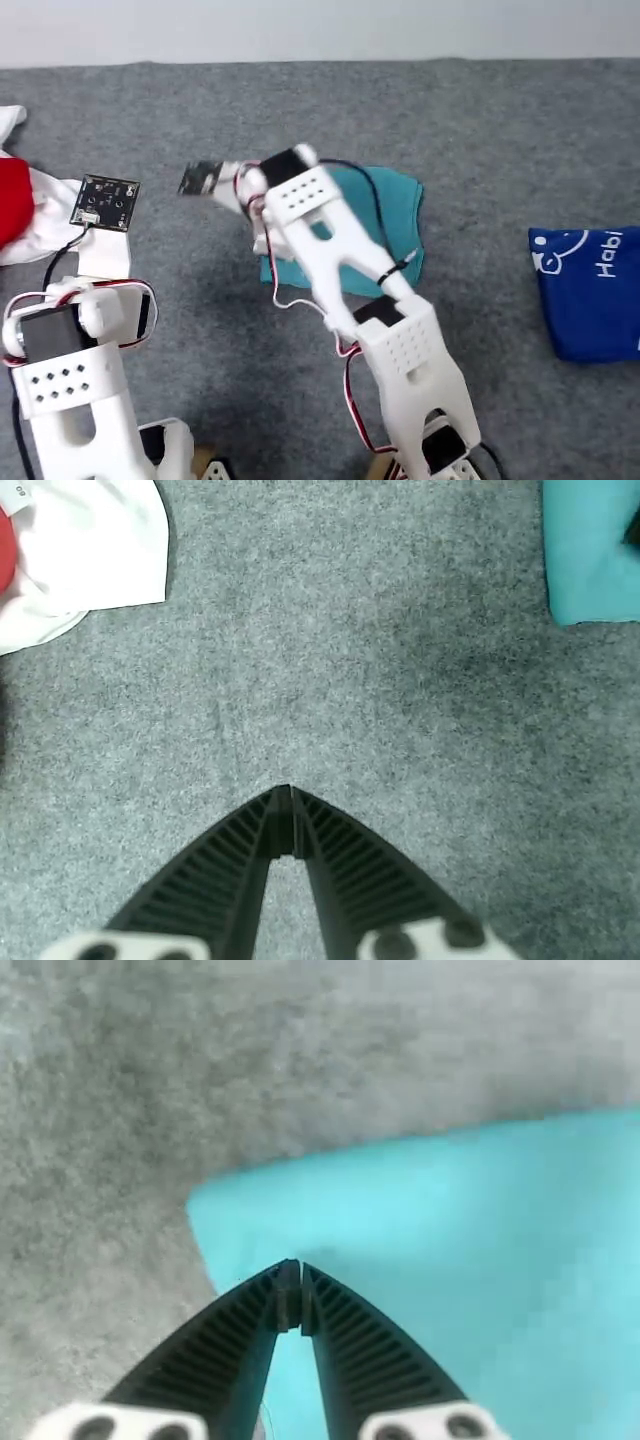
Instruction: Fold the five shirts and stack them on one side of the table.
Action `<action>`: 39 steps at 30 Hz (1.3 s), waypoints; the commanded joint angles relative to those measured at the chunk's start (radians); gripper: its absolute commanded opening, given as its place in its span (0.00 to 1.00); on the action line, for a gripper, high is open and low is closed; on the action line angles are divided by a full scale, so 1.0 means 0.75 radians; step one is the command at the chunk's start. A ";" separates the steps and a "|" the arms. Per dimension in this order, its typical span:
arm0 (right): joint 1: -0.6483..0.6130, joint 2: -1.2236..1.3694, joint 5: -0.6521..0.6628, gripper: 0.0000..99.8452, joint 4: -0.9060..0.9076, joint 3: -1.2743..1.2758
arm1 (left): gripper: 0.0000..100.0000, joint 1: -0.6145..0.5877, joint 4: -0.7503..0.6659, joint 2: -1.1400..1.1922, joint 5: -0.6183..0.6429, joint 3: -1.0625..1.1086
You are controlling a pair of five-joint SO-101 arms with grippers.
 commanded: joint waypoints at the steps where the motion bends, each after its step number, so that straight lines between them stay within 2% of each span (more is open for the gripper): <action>1: 0.087 -0.134 -0.115 0.01 0.060 -0.180 | 0.00 -0.008 -0.018 -0.027 -0.010 -0.019; 6: 0.206 -0.134 -0.338 0.01 0.109 -0.280 | 0.00 -0.010 -0.020 -0.027 -0.004 -0.019; 12: 0.402 -0.091 -0.888 0.01 0.038 -0.284 | 0.00 -0.010 -0.035 -0.027 -0.008 -0.019; 15: 0.492 -0.015 -1.023 0.01 0.007 -0.282 | 0.00 -0.010 -0.055 -0.027 -0.008 -0.015; 22: 0.557 0.169 -1.166 0.15 -0.073 -0.286 | 0.00 -0.010 -0.070 -0.025 -0.004 -0.009; 37: 0.688 0.300 -1.160 0.16 -0.384 -0.286 | 0.00 -0.004 -0.072 -0.016 -0.008 0.013; 39: 0.684 0.339 -1.099 0.15 -0.437 -0.286 | 0.00 -0.004 -0.072 -0.016 -0.008 0.030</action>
